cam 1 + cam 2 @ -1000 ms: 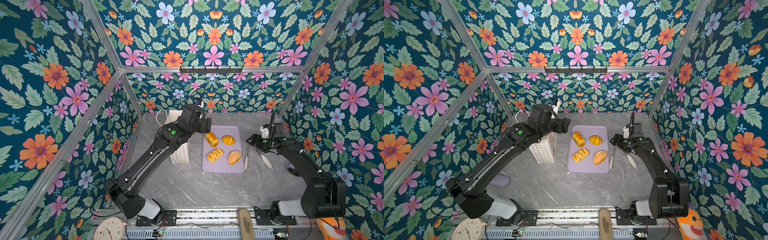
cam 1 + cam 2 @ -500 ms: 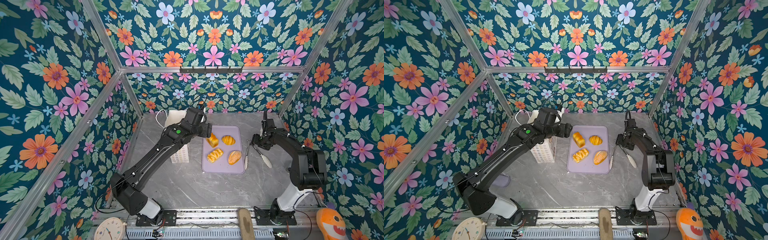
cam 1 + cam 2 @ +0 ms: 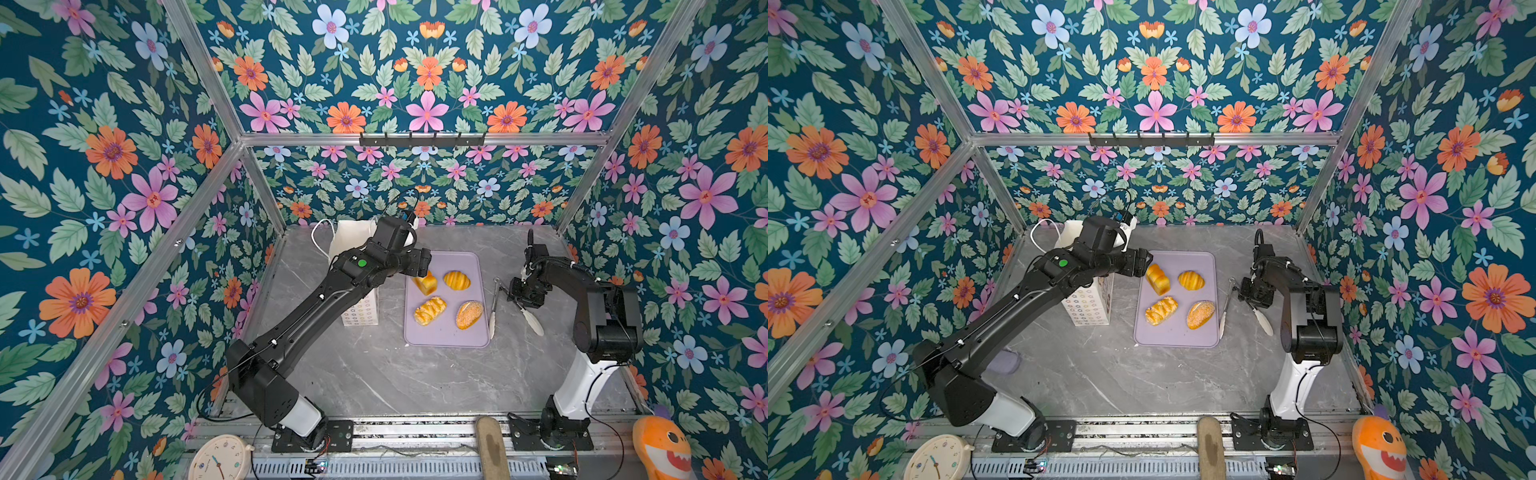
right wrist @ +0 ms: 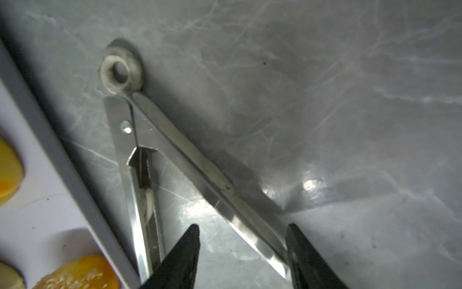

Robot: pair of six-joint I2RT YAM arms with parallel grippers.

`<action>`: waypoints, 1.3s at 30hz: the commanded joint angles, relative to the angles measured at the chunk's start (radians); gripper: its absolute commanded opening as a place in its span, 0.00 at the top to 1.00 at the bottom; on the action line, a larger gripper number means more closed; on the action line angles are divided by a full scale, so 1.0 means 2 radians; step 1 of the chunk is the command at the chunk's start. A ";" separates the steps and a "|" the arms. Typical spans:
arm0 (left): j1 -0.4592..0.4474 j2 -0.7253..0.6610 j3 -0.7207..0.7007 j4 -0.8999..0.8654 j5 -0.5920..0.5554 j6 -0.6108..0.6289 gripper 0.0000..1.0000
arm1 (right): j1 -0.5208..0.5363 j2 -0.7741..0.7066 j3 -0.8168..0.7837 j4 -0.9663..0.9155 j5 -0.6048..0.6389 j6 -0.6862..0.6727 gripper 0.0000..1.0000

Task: Pack bread into a paper bag
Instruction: Pick up the pair of food tongs from the middle-right of the table.

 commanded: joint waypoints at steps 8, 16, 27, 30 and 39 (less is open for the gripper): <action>0.000 -0.010 -0.006 0.014 0.013 -0.003 0.17 | 0.001 0.019 0.011 -0.013 0.015 -0.016 0.44; 0.000 -0.010 -0.008 0.018 0.020 -0.004 0.17 | 0.001 0.030 0.011 -0.015 0.017 -0.023 0.53; 0.000 -0.012 -0.013 0.025 0.028 -0.007 0.17 | 0.001 0.037 0.017 -0.015 0.023 -0.039 0.73; 0.000 -0.012 -0.013 0.027 0.031 -0.009 0.17 | 0.000 0.042 0.021 -0.019 0.023 -0.039 0.80; 0.000 -0.009 -0.015 0.033 0.037 -0.012 0.17 | 0.000 0.033 0.020 -0.018 0.014 -0.037 0.87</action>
